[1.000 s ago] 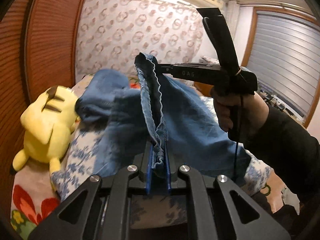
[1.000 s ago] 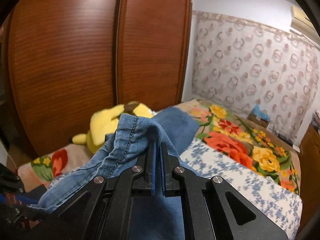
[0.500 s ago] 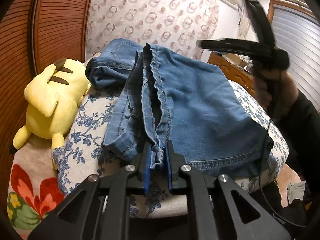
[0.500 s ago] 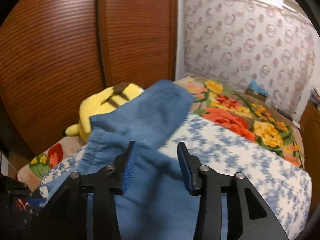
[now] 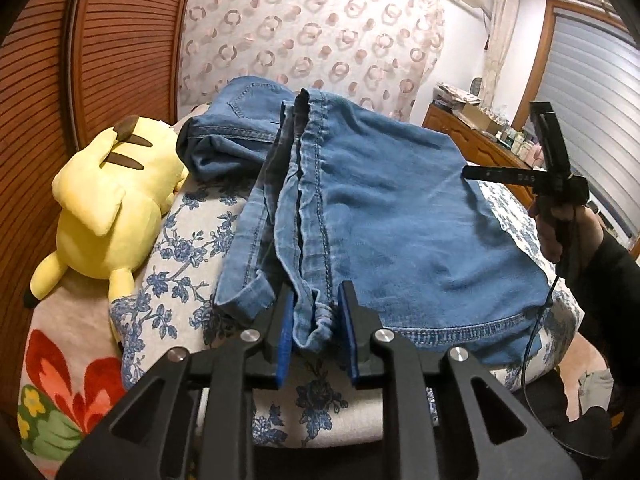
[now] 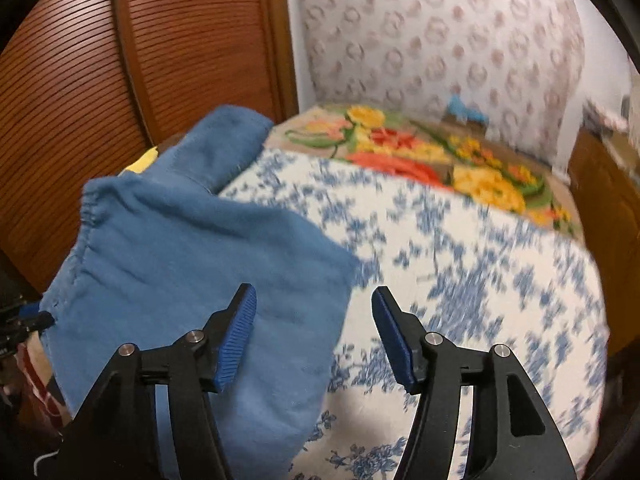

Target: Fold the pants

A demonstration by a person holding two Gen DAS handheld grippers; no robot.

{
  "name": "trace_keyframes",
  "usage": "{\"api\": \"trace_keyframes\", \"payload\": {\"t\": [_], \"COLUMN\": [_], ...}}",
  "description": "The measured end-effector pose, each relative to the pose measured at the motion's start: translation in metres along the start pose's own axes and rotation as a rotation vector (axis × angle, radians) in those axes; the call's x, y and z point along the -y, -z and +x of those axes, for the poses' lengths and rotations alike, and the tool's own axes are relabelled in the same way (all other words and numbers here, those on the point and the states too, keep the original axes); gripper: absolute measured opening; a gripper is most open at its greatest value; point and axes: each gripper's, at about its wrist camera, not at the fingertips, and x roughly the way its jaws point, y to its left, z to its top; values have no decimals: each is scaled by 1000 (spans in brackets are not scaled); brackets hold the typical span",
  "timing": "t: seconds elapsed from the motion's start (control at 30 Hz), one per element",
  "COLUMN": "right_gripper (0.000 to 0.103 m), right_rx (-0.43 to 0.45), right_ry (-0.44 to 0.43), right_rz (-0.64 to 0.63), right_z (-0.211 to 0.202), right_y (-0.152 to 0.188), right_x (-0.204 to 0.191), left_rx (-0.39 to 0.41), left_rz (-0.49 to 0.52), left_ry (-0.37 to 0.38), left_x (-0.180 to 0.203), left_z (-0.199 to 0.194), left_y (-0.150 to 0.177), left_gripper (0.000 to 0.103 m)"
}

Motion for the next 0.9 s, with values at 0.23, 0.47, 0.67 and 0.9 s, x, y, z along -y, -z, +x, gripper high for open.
{"api": "trace_keyframes", "payload": {"t": [0.23,0.47,0.67,0.9], "right_gripper": [62,51,5,5], "right_rx": [-62,-116,-54,4], "right_ry": [-72,-138,-151,-16], "right_rz": [92,134,50,-107], "right_z": [29,42,14,-60], "right_y": [6,14,9,-30], "right_x": [8,9,-7,-24], "left_rx": [-11,-17,12,43], "left_rz": [3,-3,18,39], "left_ry": [-13,-7,12,22], "left_x": [-1,-4,1,13], "left_z": [4,10,3,-5], "left_y": [1,3,1,-12], "left_gripper": [20,20,20,20]}}
